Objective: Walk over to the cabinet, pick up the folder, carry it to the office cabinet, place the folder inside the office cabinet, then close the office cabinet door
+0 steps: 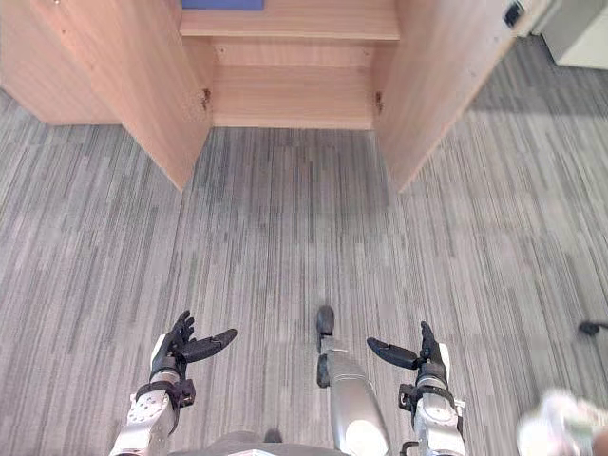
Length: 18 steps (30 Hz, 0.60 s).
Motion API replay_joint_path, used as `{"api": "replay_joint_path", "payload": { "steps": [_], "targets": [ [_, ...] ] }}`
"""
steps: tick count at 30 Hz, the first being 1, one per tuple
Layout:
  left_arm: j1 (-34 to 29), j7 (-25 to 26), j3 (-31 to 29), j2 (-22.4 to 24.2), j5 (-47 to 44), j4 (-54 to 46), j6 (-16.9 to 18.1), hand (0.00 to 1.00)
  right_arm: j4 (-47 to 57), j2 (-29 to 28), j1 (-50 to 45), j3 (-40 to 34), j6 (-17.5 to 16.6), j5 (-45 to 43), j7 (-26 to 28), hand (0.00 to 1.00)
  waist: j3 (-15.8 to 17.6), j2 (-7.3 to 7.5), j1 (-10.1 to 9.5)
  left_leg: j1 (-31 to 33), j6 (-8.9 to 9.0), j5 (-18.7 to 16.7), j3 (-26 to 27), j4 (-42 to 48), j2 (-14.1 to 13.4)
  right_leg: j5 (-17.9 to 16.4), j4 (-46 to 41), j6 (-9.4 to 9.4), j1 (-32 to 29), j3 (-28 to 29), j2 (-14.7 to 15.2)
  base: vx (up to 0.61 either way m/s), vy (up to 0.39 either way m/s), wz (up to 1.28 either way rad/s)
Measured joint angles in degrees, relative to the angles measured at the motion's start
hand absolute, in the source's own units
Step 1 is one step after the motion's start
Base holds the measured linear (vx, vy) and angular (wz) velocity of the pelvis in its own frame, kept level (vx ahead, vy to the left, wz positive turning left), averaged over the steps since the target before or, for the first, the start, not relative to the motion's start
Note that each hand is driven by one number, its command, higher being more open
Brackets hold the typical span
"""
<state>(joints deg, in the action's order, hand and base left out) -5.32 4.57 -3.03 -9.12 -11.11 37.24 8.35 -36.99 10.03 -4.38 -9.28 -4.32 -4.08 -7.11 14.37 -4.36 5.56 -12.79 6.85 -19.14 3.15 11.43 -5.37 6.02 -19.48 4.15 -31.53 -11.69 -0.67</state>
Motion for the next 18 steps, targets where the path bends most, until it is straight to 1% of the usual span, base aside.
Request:
{"api": "replay_joint_path", "payload": {
  "steps": [1, 2, 3, 4, 5, 6, 7, 8, 9, 10, 11, 12, 13, 14, 15, 16, 17, 18],
  "targets": [
    [0.23, -0.19, 0.09, 0.50, 0.57, 0.69, 0.08, 1.00, 0.88, -0.06, 0.28, 0.32, -0.10, 0.07, 0.21, 1.00, 0.12, 0.34, -0.02, 2.40, 1.06, 4.87, 1.50, 8.65, -0.11, -4.08, -2.69, 0.00, 1.67, -0.03, 0.19, 0.78, -0.285, 0.20],
    [0.11, -0.21, -0.08, 1.05, 0.66, 1.38, 0.06, 1.00, 0.95, 0.04, 0.33, 0.77, -0.21, 0.29, 0.26, 1.00, 0.24, 0.40, -0.09, 4.44, 1.01, 8.66, 2.53, 15.44, -0.74, -5.80, -2.54, 0.07, 4.05, 0.06, -0.26, 0.67, -0.257, 0.08],
    [-0.93, -0.28, -0.49, 1.87, 1.08, 1.83, 0.09, 1.00, 0.89, -0.12, 0.45, 1.75, -0.22, 0.27, 0.37, 1.00, 0.62, 0.49, -0.42, 9.77, 1.12, 13.81, 3.38, 31.14, -3.33, -7.34, 0.78, 0.46, 10.44, 0.67, -1.15, 0.41, -0.134, -0.04],
    [-1.33, -0.43, -0.56, 1.91, 1.10, 1.67, 0.17, 1.00, 0.90, -0.42, 0.55, 2.32, -0.26, 0.24, 0.26, 1.00, 0.93, 0.46, -0.84, 12.68, 0.04, 12.08, 4.40, 39.00, -5.08, -7.65, 2.85, 0.69, 13.86, 0.90, -1.95, 0.62, -0.174, -0.22],
    [-1.75, -0.77, -0.84, 1.93, 1.07, 1.49, 0.16, 1.00, 1.14, -1.33, 0.61, 3.05, -0.57, 0.22, 0.06, 1.00, 1.40, 1.36, -2.31, 17.93, -1.10, 9.04, 6.63, 48.66, -7.49, -8.10, 6.68, 1.30, 20.07, 2.00, -3.07, 0.71, -0.187, -0.36],
    [-1.98, -0.81, -0.84, 2.17, 1.06, 0.75, 0.17, 1.00, 1.90, -2.19, 0.77, 3.17, -1.04, 0.21, 0.06, 1.00, 1.93, 2.37, -3.80, 22.99, -2.27, 7.14, 8.93, 51.07, -8.34, -8.56, 10.27, 1.70, 25.51, 3.38, -3.31, 0.70, -0.176, -0.41],
    [-2.13, -0.83, -0.83, 2.34, 1.06, 0.25, 0.23, 1.00, 2.10, -2.45, 1.07, 3.17, -1.34, 0.19, 0.05, 1.00, 2.06, 2.64, -4.40, 25.55, -3.21, 6.30, 9.94, 50.28, -8.42, -8.65, 12.23, 1.76, 27.75, 4.19, -3.35, 0.56, -0.086, -0.47],
    [-2.42, -0.90, -0.81, 2.57, 1.07, -0.59, 0.23, 1.00, 2.05, -2.52, 2.08, 3.27, -1.60, 0.14, 0.04, 1.00, 2.25, 2.99, -5.38, 30.14, -4.61, 5.02, 11.49, 45.59, -8.06, -9.07, 14.96, 1.59, 31.01, 5.87, -3.31, 0.54, -0.026, -0.61],
    [-2.51, -1.01, -0.83, 2.60, 1.08, -0.80, 0.22, 1.00, 1.49, -2.41, 3.13, 3.21, -1.67, -0.20, 0.05, 1.00, 2.33, 3.16, -6.35, 33.51, -4.51, 4.55, 11.69, 36.20, -6.49, -9.91, 16.28, 1.04, 33.37, 7.71, -2.94, 0.53, 0.005, -0.67],
    [-2.55, -0.99, -0.93, 2.64, 1.08, -0.78, 0.20, 1.00, 0.63, -2.47, 3.91, 3.02, -1.65, -0.22, 0.04, 1.00, 2.41, 3.33, -6.51, 34.28, -4.31, 4.72, 11.32, 29.92, -5.31, -10.57, 16.58, 0.60, 34.47, 8.55, -2.46, 0.54, 0.059, -0.72],
    [-2.99, -0.98, -0.93, 2.82, 1.10, -0.60, 0.12, 1.00, -0.93, -2.48, 4.99, 2.23, -1.58, -0.24, -0.17, 1.00, 2.49, 3.47, -6.79, 35.12, -3.69, 6.62, 10.37, 17.01, -3.02, -12.22, 17.17, -0.35, 36.69, 10.27, -1.53, 0.68, 0.149, -0.66],
    [-3.53, -0.96, -0.92, 3.34, 1.11, -0.60, 0.09, 1.00, -2.08, -2.35, 4.95, 1.03, -1.56, -0.24, -0.47, 1.00, 2.21, 3.01, -6.97, 34.91, -2.96, 10.85, 8.60, 4.70, -1.45, -13.80, 18.42, -1.64, 39.38, 11.54, -1.00, 0.82, 0.243, -0.85],
    [-3.75, -0.85, -0.91, 3.44, 1.12, -0.46, 0.02, 1.00, -3.19, -2.11, 4.28, 0.53, -1.38, -0.22, -0.99, 1.00, 1.98, 3.14, -7.63, 34.64, -3.10, 17.47, 7.74, 2.69, -0.61, -15.98, 18.92, -2.90, 41.71, 13.28, -0.17, 0.60, 0.205, -0.68],
    [-3.93, -0.75, -0.96, 3.41, 1.13, -0.38, -0.02, 1.00, -3.35, -2.03, 3.66, 0.57, -1.21, -0.20, -1.03, 1.00, 1.36, 3.45, -7.71, 34.34, -4.66, 20.17, 7.46, 3.26, 0.19, -17.08, 18.64, -3.68, 42.60, 13.70, 0.58, 0.52, 0.218, -0.41],
    [-3.96, -0.69, -1.25, 3.29, 1.17, -0.28, -0.09, 1.00, -3.47, -2.23, 2.37, 0.54, -1.15, -0.18, -1.04, 1.00, 0.00, 4.78, -7.37, 34.71, -8.71, 21.18, 7.13, 4.97, 2.28, -19.49, 15.54, -5.33, 41.98, 13.52, 2.96, 0.55, 0.200, 0.00],
    [-3.51, -0.69, -1.17, 3.41, 1.22, -0.33, -0.12, 1.00, -3.51, -2.09, 1.80, 0.39, -1.14, -0.16, -1.08, 1.00, -0.23, 5.11, -6.92, 34.86, -9.18, 19.78, 7.22, 6.39, 3.02, -20.28, 12.08, -6.25, 40.69, 13.30, 3.77, 0.83, 0.301, 0.12],
    [-3.18, -0.73, -0.99, 3.55, 1.23, -0.40, -0.11, 1.00, -4.81, -2.23, 1.62, -0.37, -0.88, -0.09, -0.93, 1.00, -0.21, 5.18, -6.43, 33.75, -9.80, 16.77, 7.59, 8.42, 3.73, -21.34, 2.55, -8.08, 37.63, 13.30, 4.67, 0.80, 0.277, -0.01],
    [-3.28, -0.74, -0.93, 3.24, 1.23, 0.22, -0.14, 1.00, -6.23, -2.89, 1.29, -0.62, -0.27, -0.10, -0.99, 1.00, -0.18, 5.94, -6.09, 29.81, -10.58, 13.71, 8.50, 8.87, 4.92, -20.18, -14.29, -13.23, 32.43, 13.17, 6.20, 0.66, 0.230, -0.08]
  ]
}}
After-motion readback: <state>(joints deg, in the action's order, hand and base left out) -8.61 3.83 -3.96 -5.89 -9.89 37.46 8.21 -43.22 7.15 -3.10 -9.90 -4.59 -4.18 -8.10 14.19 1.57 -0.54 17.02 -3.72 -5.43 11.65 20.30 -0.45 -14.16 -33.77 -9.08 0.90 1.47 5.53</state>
